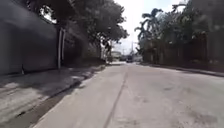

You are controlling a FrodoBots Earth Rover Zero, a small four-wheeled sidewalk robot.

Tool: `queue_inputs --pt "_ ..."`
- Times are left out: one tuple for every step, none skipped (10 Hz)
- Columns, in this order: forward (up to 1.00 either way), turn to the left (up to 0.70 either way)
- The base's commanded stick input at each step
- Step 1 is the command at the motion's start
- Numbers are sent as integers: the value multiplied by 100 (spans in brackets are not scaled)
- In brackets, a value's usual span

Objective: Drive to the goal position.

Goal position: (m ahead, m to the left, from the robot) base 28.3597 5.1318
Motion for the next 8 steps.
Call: queue_inputs --pt "100 -1" --pt "100 -5" --pt "100 -13" --pt "100 -18" --pt "100 -21" --pt "100 -21" --pt "100 -15" --pt "100 -10"
